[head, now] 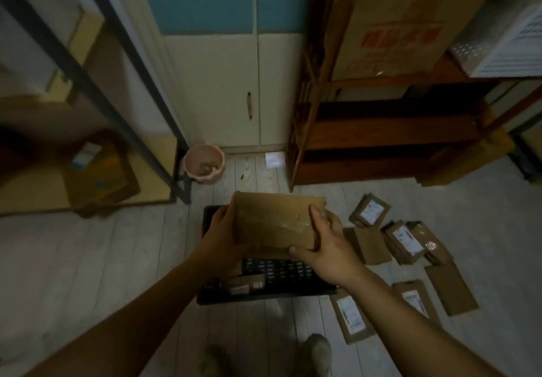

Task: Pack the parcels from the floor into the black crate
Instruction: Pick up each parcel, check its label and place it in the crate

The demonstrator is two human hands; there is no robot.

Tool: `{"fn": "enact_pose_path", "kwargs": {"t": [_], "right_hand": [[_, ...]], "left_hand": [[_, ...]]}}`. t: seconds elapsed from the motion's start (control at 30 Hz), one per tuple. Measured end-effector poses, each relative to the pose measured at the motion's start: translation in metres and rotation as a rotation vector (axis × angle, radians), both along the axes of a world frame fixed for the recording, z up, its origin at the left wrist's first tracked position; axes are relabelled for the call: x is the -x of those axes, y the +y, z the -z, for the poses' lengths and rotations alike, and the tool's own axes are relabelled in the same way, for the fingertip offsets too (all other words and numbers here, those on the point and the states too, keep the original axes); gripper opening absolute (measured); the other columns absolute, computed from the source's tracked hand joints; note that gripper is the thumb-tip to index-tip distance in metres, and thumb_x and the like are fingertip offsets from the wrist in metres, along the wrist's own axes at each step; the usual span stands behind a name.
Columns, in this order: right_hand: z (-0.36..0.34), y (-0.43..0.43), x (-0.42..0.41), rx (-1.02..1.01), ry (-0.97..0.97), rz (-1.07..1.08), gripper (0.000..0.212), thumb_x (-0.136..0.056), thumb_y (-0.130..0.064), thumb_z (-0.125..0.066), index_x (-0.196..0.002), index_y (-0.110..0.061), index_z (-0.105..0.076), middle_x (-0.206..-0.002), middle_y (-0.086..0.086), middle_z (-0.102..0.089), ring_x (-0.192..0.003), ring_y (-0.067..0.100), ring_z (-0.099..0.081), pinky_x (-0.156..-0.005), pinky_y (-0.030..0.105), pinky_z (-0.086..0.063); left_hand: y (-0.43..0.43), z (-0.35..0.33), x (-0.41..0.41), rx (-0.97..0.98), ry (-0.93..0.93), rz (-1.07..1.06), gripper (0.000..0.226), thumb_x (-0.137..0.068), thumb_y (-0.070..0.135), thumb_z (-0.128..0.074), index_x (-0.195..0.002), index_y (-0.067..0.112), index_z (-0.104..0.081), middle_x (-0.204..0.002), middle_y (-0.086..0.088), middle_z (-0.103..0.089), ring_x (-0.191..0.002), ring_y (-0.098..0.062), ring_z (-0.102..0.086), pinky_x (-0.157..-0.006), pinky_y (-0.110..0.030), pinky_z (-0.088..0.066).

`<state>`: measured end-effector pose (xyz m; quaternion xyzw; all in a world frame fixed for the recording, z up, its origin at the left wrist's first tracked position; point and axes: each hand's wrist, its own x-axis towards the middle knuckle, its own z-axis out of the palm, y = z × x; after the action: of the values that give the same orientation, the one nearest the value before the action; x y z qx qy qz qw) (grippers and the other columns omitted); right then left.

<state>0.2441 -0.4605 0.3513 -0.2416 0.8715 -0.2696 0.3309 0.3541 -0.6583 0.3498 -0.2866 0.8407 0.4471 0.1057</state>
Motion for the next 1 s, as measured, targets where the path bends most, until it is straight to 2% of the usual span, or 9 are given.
{"fn": "enact_pose_path", "kwargs": {"t": [0.13,0.3,0.47,0.53,0.67,0.7,0.77,0.83,1.0], "right_hand": [[0.106,-0.017,0.015,-0.053,-0.022,-0.059,0.099,-0.083,-0.055,-0.062,-0.151,-0.033,0.007,-0.158,-0.004,0.005,-0.141,0.025,-0.022,-0.111,0.035,-0.027],[0.273,-0.031,0.029,-0.098,-0.049,-0.124,0.097,-0.084,-0.051,-0.062,-0.151,-0.031,0.006,-0.16,0.001,0.005,-0.142,0.026,-0.021,-0.11,0.029,-0.026],[0.415,-0.039,0.037,-0.127,-0.038,-0.167,0.097,-0.084,-0.048,-0.064,-0.151,-0.03,0.004,-0.159,0.007,0.001,-0.143,0.026,-0.017,-0.109,0.025,-0.022],[0.458,-0.043,0.04,-0.131,-0.026,-0.192,0.098,-0.082,-0.051,-0.065,-0.151,-0.033,0.003,-0.158,0.007,-0.004,-0.141,0.028,-0.023,-0.107,0.024,-0.024],[0.517,-0.05,0.049,-0.182,-0.039,-0.271,0.09,-0.081,-0.055,-0.064,-0.149,-0.037,-0.008,-0.152,0.012,-0.023,-0.132,0.03,-0.037,-0.102,0.027,-0.031],[0.528,-0.052,0.052,-0.192,-0.037,-0.289,0.087,-0.081,-0.055,-0.064,-0.148,-0.036,-0.012,-0.149,0.012,-0.031,-0.128,0.029,-0.041,-0.1,0.027,-0.033],[0.543,-0.052,0.057,-0.172,-0.023,-0.294,0.079,-0.08,-0.054,-0.065,-0.145,-0.034,-0.024,-0.143,0.009,-0.042,-0.121,0.025,-0.048,-0.1,0.028,-0.038],[0.55,-0.052,0.059,-0.163,0.008,-0.289,0.076,-0.08,-0.051,-0.067,-0.143,-0.031,-0.03,-0.142,0.008,-0.043,-0.12,0.024,-0.049,-0.1,0.029,-0.039],[0.547,-0.052,0.058,-0.279,0.062,-0.287,0.089,-0.077,-0.05,-0.07,-0.146,-0.03,-0.017,-0.148,0.016,-0.026,-0.127,0.031,-0.042,-0.102,0.034,-0.036]], "left_hand": [[-0.01,0.112,0.004,-0.044,-0.062,-0.034,0.11,-0.076,0.035,-0.075,-0.149,0.032,0.007,-0.153,-0.003,-0.014,-0.133,-0.024,-0.034,-0.104,-0.036,-0.037],[-0.017,0.285,0.01,-0.02,-0.145,-0.014,0.101,-0.081,0.031,-0.07,-0.15,0.023,0.003,-0.154,-0.005,-0.01,-0.138,-0.025,-0.026,-0.11,-0.033,-0.03],[-0.03,0.433,0.015,0.115,-0.241,0.053,0.095,-0.083,0.043,-0.064,-0.15,0.024,0.0,-0.157,-0.008,-0.009,-0.141,-0.029,-0.024,-0.115,-0.04,-0.026],[-0.039,0.476,0.016,0.163,-0.257,0.144,0.1,-0.082,0.051,-0.061,-0.148,0.03,0.011,-0.158,-0.009,0.004,-0.145,-0.031,-0.01,-0.117,-0.047,-0.018],[-0.052,0.532,0.021,0.293,-0.294,0.362,0.103,-0.081,0.058,-0.052,-0.144,0.021,0.02,-0.154,-0.01,0.02,-0.144,-0.029,0.013,-0.119,-0.046,-0.002],[-0.053,0.54,0.023,0.296,-0.286,0.363,0.096,-0.085,0.051,-0.054,-0.147,0.019,0.012,-0.154,-0.008,0.016,-0.145,-0.028,0.01,-0.119,-0.046,-0.003],[-0.054,0.551,0.029,0.285,-0.269,0.327,0.078,-0.088,0.041,-0.056,-0.148,0.015,-0.015,-0.156,-0.011,-0.013,-0.143,-0.029,-0.016,-0.117,-0.042,-0.019],[-0.051,0.554,0.035,0.287,-0.292,0.305,0.07,-0.088,0.037,-0.058,-0.145,0.013,-0.024,-0.148,-0.014,-0.032,-0.132,-0.028,-0.036,-0.108,-0.036,-0.033],[-0.039,0.552,0.04,0.304,-0.334,0.333,0.08,-0.086,0.038,-0.062,-0.148,0.016,-0.015,-0.153,-0.014,-0.022,-0.138,-0.029,-0.027,-0.113,-0.038,-0.025]]}}
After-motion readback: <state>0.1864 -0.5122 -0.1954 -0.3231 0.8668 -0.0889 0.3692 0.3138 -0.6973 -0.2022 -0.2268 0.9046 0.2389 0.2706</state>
